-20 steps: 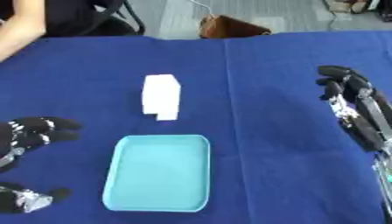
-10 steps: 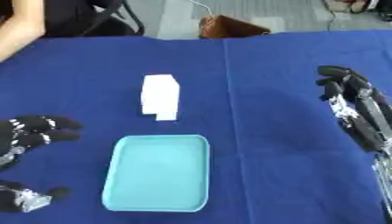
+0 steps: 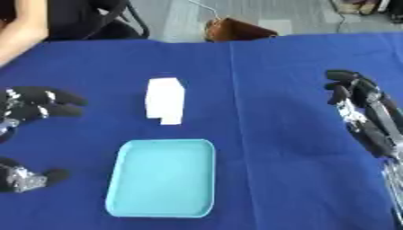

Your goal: Pick up objects on the table and place them in the box.

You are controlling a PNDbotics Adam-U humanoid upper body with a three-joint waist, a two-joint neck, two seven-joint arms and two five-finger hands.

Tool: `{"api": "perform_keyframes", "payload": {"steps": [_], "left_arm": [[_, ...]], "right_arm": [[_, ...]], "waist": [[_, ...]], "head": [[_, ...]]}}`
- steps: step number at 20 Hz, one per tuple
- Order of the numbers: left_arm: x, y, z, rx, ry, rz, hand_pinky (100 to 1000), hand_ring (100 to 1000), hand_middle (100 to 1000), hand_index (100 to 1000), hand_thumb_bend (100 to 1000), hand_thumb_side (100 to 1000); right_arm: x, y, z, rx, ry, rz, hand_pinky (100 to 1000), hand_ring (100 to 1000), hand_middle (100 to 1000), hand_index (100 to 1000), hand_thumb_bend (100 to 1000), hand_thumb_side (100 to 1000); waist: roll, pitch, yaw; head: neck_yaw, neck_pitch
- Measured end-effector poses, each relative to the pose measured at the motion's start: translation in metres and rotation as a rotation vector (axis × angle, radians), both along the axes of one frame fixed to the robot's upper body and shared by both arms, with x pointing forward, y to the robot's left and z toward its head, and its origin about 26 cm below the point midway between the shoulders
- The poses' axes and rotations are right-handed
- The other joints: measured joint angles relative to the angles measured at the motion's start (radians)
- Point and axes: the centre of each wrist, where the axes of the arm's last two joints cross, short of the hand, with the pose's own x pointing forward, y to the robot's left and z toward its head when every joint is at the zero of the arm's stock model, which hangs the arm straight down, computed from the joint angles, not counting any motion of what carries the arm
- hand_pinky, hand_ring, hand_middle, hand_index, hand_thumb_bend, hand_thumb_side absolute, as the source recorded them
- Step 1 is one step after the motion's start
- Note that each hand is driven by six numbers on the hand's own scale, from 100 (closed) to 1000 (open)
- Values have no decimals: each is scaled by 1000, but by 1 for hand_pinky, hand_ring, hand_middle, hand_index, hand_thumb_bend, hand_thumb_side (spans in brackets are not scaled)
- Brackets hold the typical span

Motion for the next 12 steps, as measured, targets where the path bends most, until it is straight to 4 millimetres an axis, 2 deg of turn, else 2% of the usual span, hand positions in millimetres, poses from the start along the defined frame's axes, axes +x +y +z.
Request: {"api": "perform_keyframes", "payload": {"steps": [6,12], "left_arm": [[16,7,23,22,16,13,743,817,857,900,479,533],[26,13,31,15,27,16,746,819,857,900,485,533]], "right_arm": [[1,0,-2,-8,7,6,640,783,851,858,100,854],[1,-1,-2,-16,12,6,640,783,850,858,100,854]], "waist": [[7,-2,-15],[12,-2,-22]], "head": [[0,8],[2,8]]}}
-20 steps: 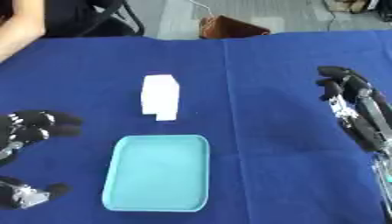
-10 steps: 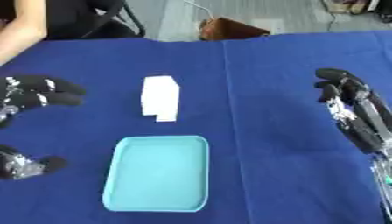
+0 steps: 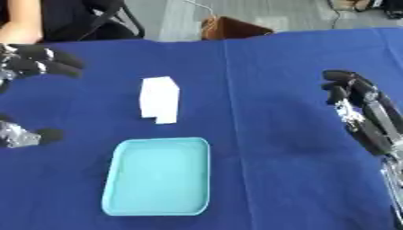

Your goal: Pick up objects on the table and place them in the box.

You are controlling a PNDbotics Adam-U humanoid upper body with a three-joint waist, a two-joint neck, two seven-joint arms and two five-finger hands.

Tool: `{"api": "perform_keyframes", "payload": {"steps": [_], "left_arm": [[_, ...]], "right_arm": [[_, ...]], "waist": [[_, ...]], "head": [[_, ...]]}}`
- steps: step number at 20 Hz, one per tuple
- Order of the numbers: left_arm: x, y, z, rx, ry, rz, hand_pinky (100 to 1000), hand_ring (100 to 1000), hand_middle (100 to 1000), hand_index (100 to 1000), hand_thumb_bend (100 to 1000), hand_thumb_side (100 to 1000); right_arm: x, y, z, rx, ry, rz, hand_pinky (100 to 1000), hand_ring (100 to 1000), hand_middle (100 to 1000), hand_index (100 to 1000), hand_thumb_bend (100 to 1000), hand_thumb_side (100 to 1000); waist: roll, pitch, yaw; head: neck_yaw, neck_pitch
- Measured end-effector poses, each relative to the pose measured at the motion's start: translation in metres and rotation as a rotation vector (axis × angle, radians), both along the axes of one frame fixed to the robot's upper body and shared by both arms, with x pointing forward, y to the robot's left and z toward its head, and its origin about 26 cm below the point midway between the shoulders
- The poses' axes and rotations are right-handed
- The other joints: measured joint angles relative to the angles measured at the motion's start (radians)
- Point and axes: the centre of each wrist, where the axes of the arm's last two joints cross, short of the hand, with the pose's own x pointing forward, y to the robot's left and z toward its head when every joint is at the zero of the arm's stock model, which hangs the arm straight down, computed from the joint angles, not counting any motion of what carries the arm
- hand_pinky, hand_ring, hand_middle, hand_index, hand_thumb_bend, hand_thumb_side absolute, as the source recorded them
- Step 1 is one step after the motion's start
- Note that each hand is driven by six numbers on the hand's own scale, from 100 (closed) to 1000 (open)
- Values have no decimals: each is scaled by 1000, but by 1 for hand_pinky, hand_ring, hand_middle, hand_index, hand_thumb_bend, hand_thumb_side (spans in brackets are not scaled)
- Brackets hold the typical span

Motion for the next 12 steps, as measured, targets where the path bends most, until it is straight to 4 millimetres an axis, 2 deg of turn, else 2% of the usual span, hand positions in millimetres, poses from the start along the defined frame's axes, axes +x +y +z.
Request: {"api": "perform_keyframes", "payload": {"steps": [12], "left_arm": [[19,4,9,50,18,16,750,823,862,900,491,557]], "right_arm": [[1,4,2,-14,-1,22,641,783,850,858,100,851]], "waist": [[2,0,-24]], "head": [[29,-1]]}}
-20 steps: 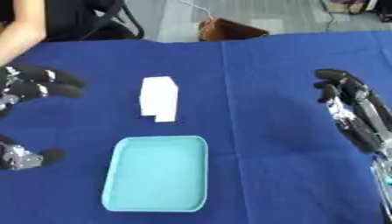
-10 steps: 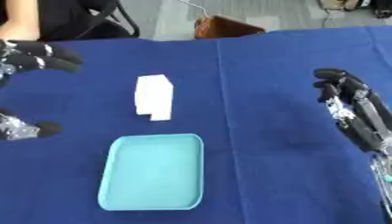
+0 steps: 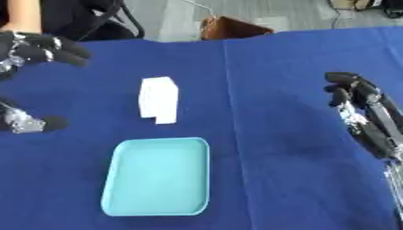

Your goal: Pick up objects on the table and place them in the box.

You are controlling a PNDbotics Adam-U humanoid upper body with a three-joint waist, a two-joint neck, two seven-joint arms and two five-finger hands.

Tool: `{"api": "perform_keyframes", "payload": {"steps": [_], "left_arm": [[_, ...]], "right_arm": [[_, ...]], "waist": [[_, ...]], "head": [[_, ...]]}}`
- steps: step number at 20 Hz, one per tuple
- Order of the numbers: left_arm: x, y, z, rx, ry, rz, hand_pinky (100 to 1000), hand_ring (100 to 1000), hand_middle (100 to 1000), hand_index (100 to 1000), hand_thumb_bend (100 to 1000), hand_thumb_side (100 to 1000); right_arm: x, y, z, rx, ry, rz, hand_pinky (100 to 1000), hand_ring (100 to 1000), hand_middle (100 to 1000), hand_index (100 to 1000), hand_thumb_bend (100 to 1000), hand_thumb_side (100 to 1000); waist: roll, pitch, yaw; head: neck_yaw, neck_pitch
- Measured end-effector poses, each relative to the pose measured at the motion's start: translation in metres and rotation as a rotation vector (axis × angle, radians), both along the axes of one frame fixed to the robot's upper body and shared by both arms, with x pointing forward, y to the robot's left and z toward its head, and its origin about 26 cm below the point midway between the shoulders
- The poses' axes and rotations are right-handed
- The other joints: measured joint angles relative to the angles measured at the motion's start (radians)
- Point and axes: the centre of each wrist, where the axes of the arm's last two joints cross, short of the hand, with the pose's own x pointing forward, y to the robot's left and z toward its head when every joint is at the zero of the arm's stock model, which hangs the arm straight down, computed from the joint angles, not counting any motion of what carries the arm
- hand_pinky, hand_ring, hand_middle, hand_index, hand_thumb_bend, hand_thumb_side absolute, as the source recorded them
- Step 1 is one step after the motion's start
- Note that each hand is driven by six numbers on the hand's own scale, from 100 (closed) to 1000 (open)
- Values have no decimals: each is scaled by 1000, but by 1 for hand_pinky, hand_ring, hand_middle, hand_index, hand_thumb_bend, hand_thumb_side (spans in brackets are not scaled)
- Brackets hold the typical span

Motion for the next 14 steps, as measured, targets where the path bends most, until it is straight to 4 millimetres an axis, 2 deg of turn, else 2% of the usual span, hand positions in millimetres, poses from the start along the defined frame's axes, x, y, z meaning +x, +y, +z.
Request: {"api": "perform_keyframes", "payload": {"steps": [7,14], "left_arm": [[20,4,-5,20,27,32,746,820,862,901,477,566],[30,2,-10,10,47,19,740,816,860,902,456,573]], "right_arm": [[1,4,3,-10,-4,17,641,783,850,857,100,853],[2,5,6,-13,-12,25,641,783,850,857,100,854]], "waist": [[5,0,-21],[5,4,-31]], "head": [[14,-1],[19,-2]]}}
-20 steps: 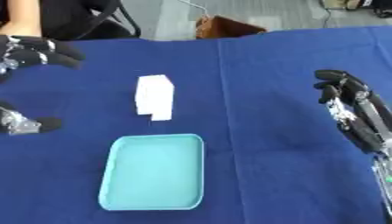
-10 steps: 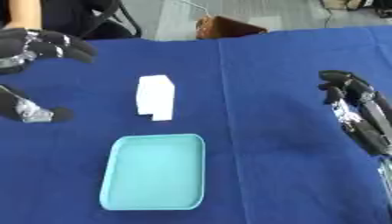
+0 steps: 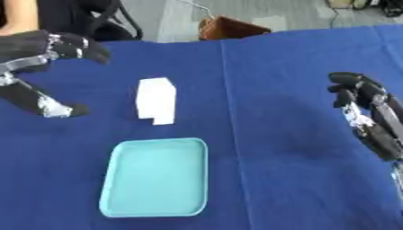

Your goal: Pick up objects on the table and place them in the box.

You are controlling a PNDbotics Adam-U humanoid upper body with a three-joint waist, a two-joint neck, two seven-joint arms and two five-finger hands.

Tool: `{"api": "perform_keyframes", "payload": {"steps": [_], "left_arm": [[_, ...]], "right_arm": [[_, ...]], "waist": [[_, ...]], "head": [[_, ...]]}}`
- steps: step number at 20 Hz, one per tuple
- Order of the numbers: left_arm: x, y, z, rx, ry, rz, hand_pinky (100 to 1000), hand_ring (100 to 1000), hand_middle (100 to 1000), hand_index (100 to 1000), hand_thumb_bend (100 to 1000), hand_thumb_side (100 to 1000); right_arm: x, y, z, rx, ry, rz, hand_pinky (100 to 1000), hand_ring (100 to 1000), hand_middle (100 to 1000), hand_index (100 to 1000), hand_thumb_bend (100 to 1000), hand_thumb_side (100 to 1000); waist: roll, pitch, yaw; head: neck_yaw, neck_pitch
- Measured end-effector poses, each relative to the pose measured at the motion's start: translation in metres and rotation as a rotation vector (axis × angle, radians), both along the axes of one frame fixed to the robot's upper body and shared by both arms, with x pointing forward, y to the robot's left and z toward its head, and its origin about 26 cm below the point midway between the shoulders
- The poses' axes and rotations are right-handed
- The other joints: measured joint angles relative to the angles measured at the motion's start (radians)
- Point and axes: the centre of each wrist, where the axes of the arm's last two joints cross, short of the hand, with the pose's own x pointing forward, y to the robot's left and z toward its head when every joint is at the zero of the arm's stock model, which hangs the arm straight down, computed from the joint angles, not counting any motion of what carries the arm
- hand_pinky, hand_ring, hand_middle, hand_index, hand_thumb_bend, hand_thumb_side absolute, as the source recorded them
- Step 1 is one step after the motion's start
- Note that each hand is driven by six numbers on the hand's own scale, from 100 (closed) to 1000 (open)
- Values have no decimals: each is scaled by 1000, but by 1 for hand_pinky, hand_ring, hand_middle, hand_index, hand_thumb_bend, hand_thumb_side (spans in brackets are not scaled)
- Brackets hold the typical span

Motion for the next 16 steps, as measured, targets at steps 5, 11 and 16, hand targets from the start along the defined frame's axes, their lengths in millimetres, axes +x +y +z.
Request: {"api": "perform_keyframes", "payload": {"steps": [5,11,16], "left_arm": [[3,-1,-1,-15,12,-12,736,812,859,902,447,581],[3,-6,2,-20,25,-36,735,811,859,902,441,591],[2,-13,8,-25,34,-70,733,810,858,902,437,596]], "right_arm": [[0,0,0,0,0,1,641,783,850,857,100,853],[1,0,-2,-1,6,0,641,783,850,857,100,856],[1,-1,-3,-1,11,0,641,783,850,857,100,858]], "waist": [[0,1,-3],[-1,1,-4],[-1,0,-2]], "head": [[2,0],[2,0],[2,0]]}}
